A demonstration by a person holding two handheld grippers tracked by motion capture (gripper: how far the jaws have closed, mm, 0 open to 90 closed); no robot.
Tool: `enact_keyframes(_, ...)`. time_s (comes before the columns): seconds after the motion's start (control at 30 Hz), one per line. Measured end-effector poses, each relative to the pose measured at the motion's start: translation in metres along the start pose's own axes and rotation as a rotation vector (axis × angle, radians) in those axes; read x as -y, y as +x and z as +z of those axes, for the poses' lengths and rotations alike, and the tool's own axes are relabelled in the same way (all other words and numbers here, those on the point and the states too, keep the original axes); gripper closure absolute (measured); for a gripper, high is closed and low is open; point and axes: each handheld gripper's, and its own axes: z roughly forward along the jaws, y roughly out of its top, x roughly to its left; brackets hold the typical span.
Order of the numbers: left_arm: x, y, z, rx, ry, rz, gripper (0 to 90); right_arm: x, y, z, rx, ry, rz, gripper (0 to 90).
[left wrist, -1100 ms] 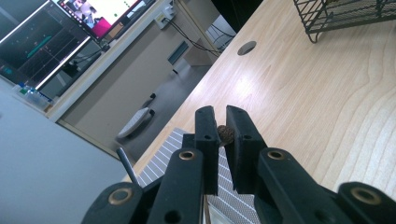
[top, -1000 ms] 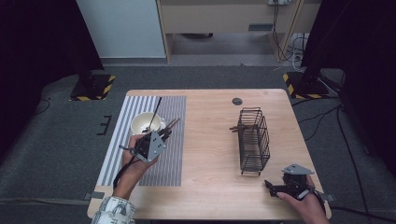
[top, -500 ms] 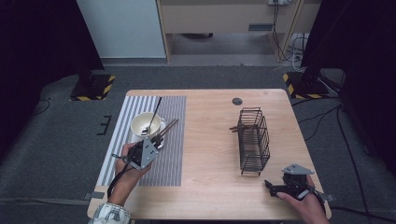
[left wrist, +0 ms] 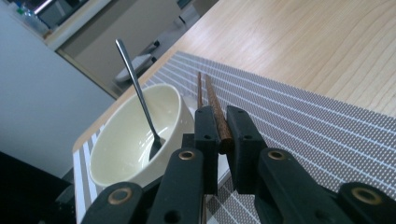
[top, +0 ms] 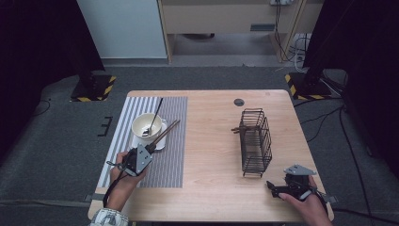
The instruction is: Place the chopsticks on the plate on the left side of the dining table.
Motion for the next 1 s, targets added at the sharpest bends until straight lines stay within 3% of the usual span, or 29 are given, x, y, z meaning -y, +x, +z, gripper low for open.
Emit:
enact_keyframes(0.5, 0.029, 0.003, -0.001, 0.001, 0.120, -0.102, 83.1, 0.000, 0.000, 0.000, 0.000, 0.000, 0.000, 0.2)
enact_keyframes(1.0, 0.042, 0.000, 0.003, 0.040, 0.236, -0.180, 83.0, 0.000, 0.000, 0.000, 0.000, 0.000, 0.000, 0.2)
